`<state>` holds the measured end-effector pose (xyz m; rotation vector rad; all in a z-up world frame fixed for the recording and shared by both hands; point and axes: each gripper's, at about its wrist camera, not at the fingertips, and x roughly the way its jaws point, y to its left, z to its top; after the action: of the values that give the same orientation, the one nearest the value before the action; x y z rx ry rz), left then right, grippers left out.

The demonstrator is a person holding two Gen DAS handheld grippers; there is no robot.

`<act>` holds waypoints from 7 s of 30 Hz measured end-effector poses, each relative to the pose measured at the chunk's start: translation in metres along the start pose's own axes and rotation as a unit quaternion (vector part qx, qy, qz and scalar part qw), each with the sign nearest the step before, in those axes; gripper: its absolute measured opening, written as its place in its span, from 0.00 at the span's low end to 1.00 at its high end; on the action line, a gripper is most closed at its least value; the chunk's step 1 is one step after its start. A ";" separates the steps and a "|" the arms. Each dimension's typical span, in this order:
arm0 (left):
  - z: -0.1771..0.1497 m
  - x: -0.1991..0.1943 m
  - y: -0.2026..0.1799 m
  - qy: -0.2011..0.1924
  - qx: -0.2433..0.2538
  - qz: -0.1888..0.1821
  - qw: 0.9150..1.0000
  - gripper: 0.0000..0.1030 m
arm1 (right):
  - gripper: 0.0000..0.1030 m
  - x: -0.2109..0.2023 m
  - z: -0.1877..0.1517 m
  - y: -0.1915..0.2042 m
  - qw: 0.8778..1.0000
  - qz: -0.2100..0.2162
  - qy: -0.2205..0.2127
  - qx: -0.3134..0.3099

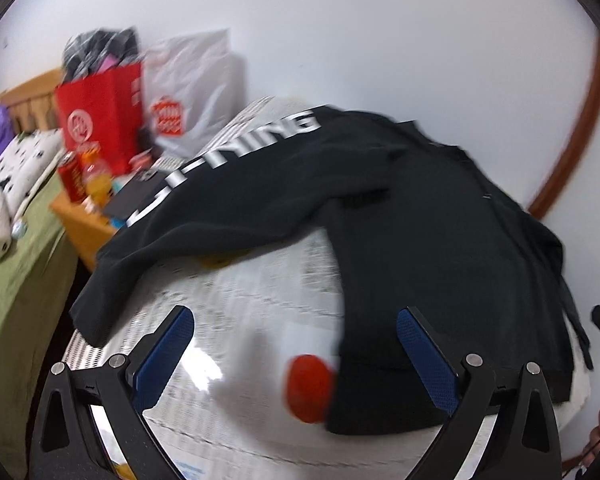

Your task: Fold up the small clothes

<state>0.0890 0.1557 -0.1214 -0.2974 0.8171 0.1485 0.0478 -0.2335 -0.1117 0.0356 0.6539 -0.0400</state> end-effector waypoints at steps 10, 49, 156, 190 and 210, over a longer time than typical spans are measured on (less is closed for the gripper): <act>-0.003 0.043 0.053 0.012 -0.116 -0.066 0.991 0.93 | 0.99 0.051 0.011 0.020 0.999 0.006 0.036 -0.013; 0.208 0.089 -0.245 -0.078 0.111 -0.107 0.985 0.06 | 0.99 0.098 0.084 -0.169 0.999 -0.039 0.002 -0.016; 0.090 0.102 -0.082 0.001 0.155 0.047 0.987 0.76 | 0.57 0.192 0.182 0.030 0.989 0.104 0.019 -0.107; 0.168 0.228 -0.064 0.057 0.094 -0.020 0.994 0.08 | 0.08 0.425 0.273 0.314 0.945 0.283 0.115 -0.117; 0.134 0.151 -0.075 0.048 0.137 -0.019 0.989 0.46 | 0.44 0.285 0.147 -0.087 0.993 -0.009 0.113 0.019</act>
<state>0.3027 0.1299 -0.1310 -0.0614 0.9155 -0.0159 0.3588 -0.3345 -0.1705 0.0715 0.8791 -0.0654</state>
